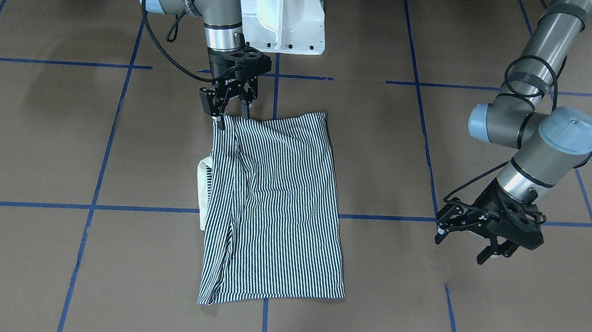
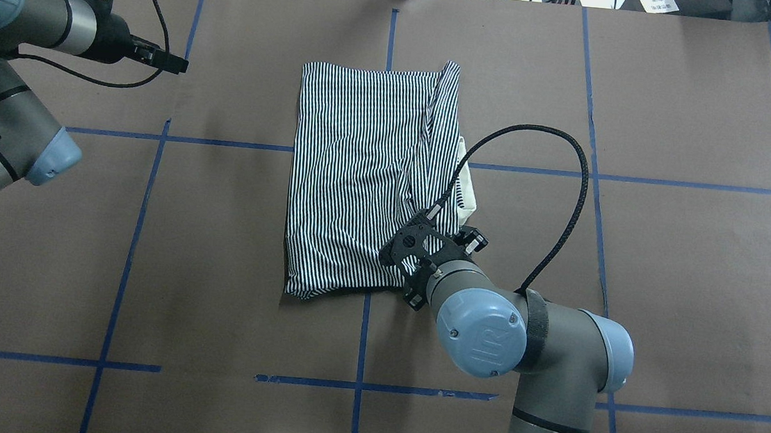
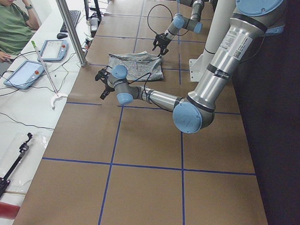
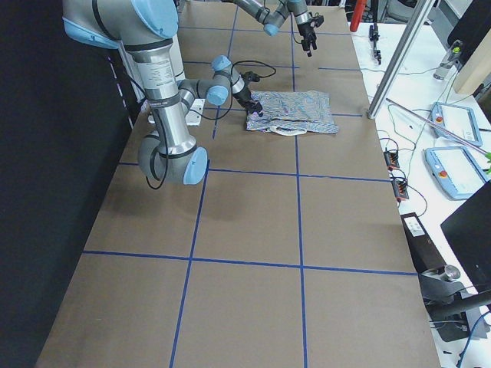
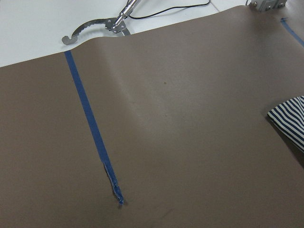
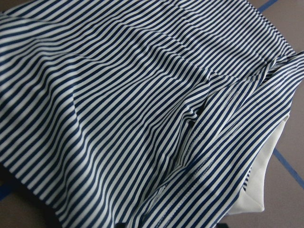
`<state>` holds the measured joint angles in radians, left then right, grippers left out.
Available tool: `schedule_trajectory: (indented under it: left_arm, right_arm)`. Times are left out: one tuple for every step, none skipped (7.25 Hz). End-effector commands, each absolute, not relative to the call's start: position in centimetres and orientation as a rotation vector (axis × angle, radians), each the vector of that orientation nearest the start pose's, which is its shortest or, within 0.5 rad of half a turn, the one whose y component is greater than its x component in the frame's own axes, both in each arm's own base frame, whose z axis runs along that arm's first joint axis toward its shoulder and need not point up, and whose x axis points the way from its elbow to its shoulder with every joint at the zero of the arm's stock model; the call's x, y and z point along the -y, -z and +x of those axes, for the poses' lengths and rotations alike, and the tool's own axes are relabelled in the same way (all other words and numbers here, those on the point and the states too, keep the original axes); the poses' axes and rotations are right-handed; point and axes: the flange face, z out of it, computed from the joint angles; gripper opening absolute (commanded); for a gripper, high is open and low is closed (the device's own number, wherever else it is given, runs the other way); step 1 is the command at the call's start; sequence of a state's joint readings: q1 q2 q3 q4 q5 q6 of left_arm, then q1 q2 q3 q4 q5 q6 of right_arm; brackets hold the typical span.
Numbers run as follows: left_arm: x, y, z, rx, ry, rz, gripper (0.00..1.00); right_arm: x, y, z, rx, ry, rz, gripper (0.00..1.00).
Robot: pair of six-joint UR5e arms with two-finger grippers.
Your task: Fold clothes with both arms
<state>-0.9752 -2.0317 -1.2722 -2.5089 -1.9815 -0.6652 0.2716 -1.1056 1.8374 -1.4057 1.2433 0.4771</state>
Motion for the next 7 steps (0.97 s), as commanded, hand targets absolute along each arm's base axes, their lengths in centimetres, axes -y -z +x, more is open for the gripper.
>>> schedule_trajectory:
  left_arm:
    - [63.4,-43.2,31.7,-0.936,-0.165,0.657,1.0]
    - [63.4,-43.2,31.7,-0.936,-0.166,0.657,1.0]
    - [63.4,-43.2,31.7,-0.936,-0.166,0.657,1.0]
    - [63.4,-43.2,31.7,-0.936,-0.165,0.657,1.0]
    - [63.4,-43.3,31.7,-0.935,-0.164,0.655,1.0]
    - [63.4,-43.3,31.7,-0.935,-0.164,0.655,1.0]
    - [63.4,-43.3,31.7,-0.935,-0.164,0.655,1.0]
  right_arm:
    - [31.4,-27.3,-55.7,0.487,0.658,0.8,0.62]
    - [31.0,-27.3,-55.9,0.491,0.666,0.797,0.61]
    - [30.8,-27.3,-56.0,0.491,0.669,0.796,0.6]
    - [30.4,-27.4,-56.3,0.493,0.674,0.793,0.59]
    - [30.3,-27.4,-56.3,0.492,0.676,0.793,0.59]
    - [30.3,-27.8,-56.4,0.486,0.678,0.789,0.53]
    - [30.3,-28.3,-56.6,0.478,0.682,0.784,0.45]
